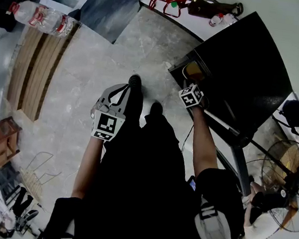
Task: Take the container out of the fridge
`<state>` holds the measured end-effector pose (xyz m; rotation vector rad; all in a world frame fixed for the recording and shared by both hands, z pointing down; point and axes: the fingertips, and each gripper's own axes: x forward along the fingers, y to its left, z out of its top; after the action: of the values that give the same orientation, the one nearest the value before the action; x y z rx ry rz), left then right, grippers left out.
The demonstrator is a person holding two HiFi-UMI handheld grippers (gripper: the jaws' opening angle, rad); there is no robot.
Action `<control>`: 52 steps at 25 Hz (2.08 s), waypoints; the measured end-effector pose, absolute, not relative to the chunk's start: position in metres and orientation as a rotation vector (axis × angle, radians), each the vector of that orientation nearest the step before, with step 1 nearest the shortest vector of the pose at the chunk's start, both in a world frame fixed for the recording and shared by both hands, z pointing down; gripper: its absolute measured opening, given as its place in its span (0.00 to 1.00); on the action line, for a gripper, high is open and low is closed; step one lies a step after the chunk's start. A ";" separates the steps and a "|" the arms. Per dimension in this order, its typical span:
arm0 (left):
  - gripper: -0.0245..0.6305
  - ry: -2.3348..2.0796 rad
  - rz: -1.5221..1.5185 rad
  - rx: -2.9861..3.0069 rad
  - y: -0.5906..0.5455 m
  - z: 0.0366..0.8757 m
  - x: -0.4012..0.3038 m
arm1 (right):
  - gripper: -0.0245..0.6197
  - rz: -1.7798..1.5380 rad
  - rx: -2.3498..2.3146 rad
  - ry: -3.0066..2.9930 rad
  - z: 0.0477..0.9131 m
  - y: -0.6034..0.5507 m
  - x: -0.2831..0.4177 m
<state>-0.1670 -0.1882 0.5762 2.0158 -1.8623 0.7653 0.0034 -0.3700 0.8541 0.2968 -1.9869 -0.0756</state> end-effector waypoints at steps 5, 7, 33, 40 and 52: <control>0.07 -1.865 0.757 2.032 -0.190 0.571 -0.167 | 0.07 -0.091 0.289 -1.991 0.841 -0.366 0.004; 0.07 -1.863 0.757 2.040 -0.190 0.570 -0.165 | 0.07 -0.097 0.283 -1.996 0.837 -0.364 0.004; 0.07 -1.951 0.739 2.030 -0.123 0.553 -0.122 | 0.07 -0.251 0.215 -2.046 0.797 -0.298 0.020; 0.07 -1.991 0.703 1.985 -0.085 0.541 -0.136 | 0.07 -0.271 0.214 -2.060 0.771 -0.265 0.016; 0.07 -1.934 0.680 2.046 -0.041 0.540 -0.165 | 0.07 -0.278 0.274 -2.081 0.733 -0.203 -0.002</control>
<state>-0.1651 -0.0413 0.5403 2.0459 -1.9344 0.6795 -0.0018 -0.2030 0.7328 0.2739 -2.0812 -0.2779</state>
